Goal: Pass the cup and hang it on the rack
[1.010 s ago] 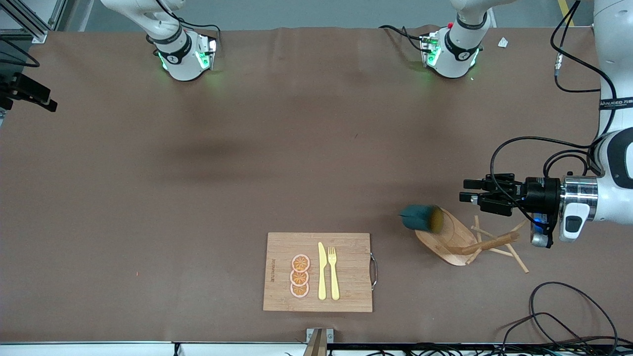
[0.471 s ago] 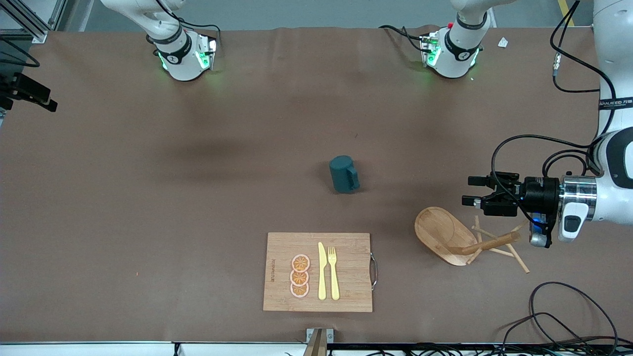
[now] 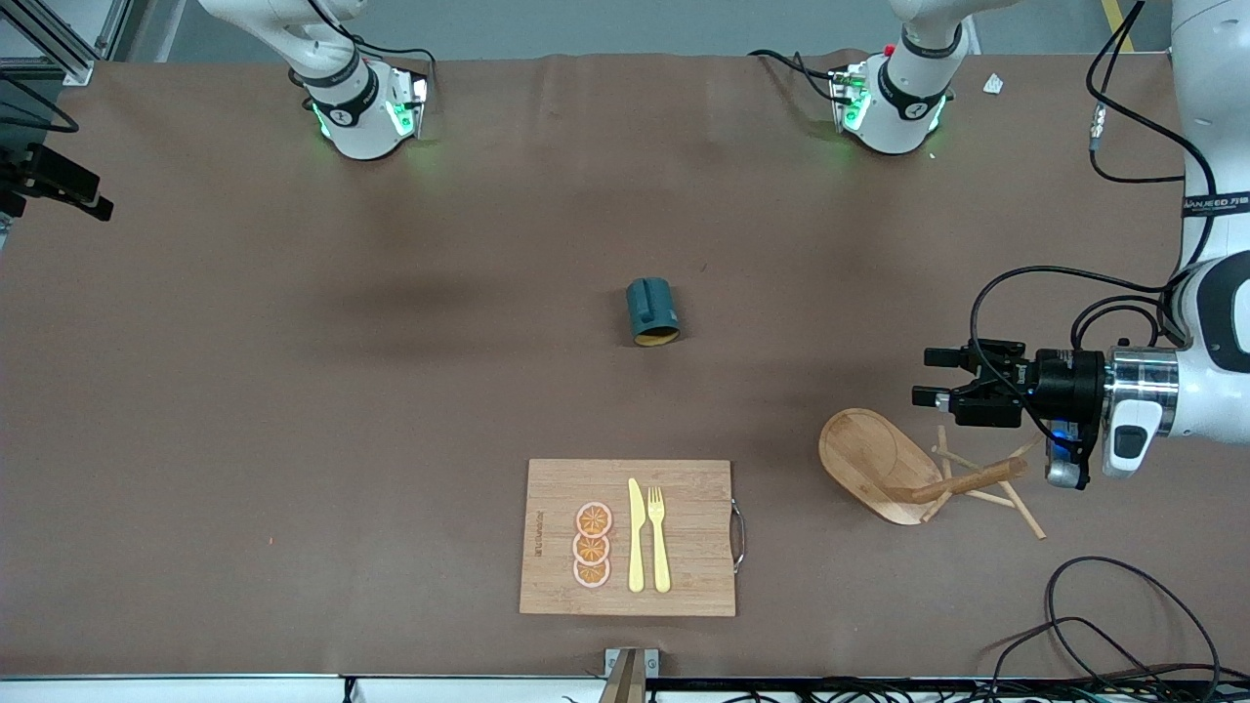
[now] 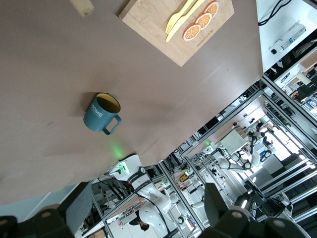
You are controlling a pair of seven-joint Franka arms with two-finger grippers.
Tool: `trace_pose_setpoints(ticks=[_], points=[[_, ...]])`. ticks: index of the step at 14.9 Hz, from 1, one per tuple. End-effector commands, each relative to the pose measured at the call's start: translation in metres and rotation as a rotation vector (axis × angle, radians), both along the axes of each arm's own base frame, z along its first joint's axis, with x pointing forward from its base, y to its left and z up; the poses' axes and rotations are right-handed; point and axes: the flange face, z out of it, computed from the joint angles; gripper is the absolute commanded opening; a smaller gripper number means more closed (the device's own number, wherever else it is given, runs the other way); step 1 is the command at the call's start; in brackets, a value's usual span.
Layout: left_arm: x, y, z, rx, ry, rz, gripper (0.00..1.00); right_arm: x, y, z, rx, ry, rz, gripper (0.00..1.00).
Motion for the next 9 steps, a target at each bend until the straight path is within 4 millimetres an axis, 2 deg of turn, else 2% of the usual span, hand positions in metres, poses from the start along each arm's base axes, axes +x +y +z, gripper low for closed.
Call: trace_pose_setpoints(ticks=[1,4,7,9], points=[[-0.003,0.002,0.007,0.014,-0.014,-0.016,1.00,-0.004,0.002,0.001,0.000,0.000,0.007,1.00],[-0.004,0.003,0.008,0.059,-0.038,-0.045,1.00,-0.004,0.002,0.001,0.000,0.000,0.009,1.00],[-0.008,0.007,0.024,0.176,-0.073,-0.076,1.00,-0.004,0.002,0.001,0.000,0.000,0.009,1.00],[-0.006,0.015,0.028,0.187,-0.081,-0.065,1.00,-0.004,0.002,0.001,0.000,0.000,0.009,1.00]])
